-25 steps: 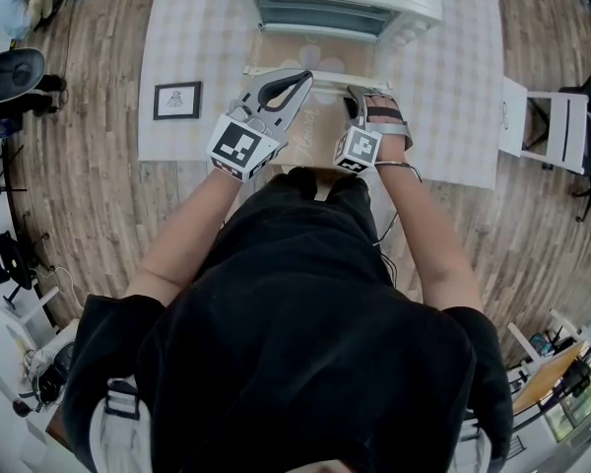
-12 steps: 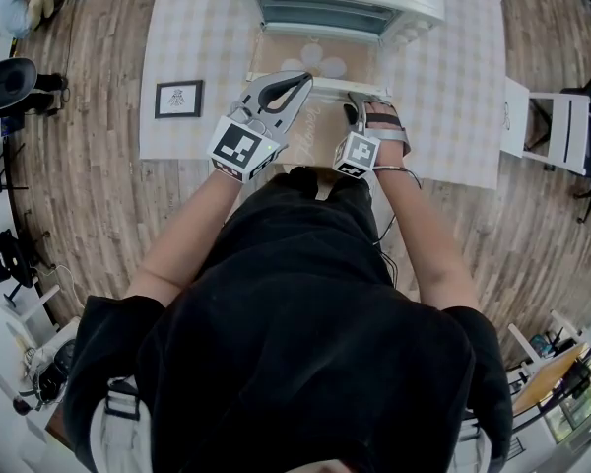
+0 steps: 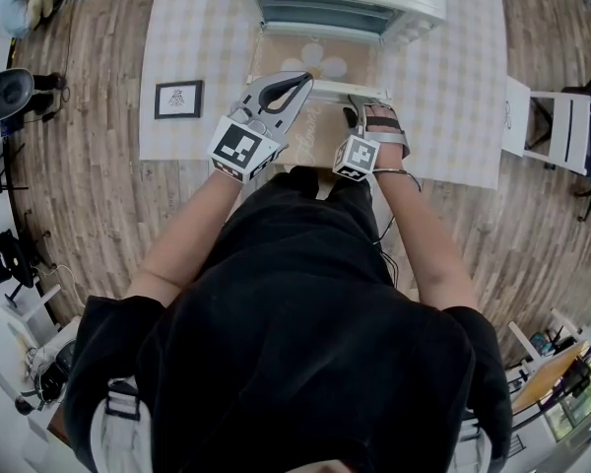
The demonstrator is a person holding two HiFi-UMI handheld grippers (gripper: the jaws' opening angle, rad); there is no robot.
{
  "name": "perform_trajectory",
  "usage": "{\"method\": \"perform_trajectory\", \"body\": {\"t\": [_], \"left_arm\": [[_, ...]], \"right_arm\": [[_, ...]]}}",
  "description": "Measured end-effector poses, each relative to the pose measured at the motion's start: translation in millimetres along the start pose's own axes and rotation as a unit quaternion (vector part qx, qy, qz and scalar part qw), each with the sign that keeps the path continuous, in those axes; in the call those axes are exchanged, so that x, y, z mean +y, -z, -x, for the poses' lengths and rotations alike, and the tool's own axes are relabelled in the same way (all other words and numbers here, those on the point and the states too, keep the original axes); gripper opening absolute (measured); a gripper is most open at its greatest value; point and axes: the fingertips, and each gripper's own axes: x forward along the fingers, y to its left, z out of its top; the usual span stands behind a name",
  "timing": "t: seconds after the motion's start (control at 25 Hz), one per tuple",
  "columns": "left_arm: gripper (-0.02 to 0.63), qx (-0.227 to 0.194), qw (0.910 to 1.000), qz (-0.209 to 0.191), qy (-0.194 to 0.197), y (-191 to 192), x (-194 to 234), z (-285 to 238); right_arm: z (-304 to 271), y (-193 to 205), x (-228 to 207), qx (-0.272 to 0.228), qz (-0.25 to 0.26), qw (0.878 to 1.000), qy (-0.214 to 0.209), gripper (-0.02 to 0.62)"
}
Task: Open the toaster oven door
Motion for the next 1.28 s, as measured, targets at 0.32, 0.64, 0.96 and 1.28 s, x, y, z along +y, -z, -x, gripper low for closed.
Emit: {"method": "perform_trajectory", "body": {"t": [0.32, 0.64, 0.96, 1.28], "left_arm": [[0.017, 0.003, 1.0, 0.005, -0.001, 6, 6, 0], [0.017, 0.006, 0.9999, 0.008, 0.004, 11, 3, -1], [0.017, 0.005, 1.0, -0.009, 0.0, 17, -2, 1], [0.017, -0.008, 0.9999, -0.013, -0.003, 24, -9, -6]], "right_arm": [[-7, 2, 9, -0.002, -0.002, 1.0, 0.009, 0.192], [-9, 3, 15, 0.0, 0.002, 1.0, 0.01, 0.209], [-14, 5, 25, 0.0, 0.002, 1.0, 0.017, 0.235], [-22, 14, 36, 0.008, 0.014, 0.999, 0.033, 0.24]]}}
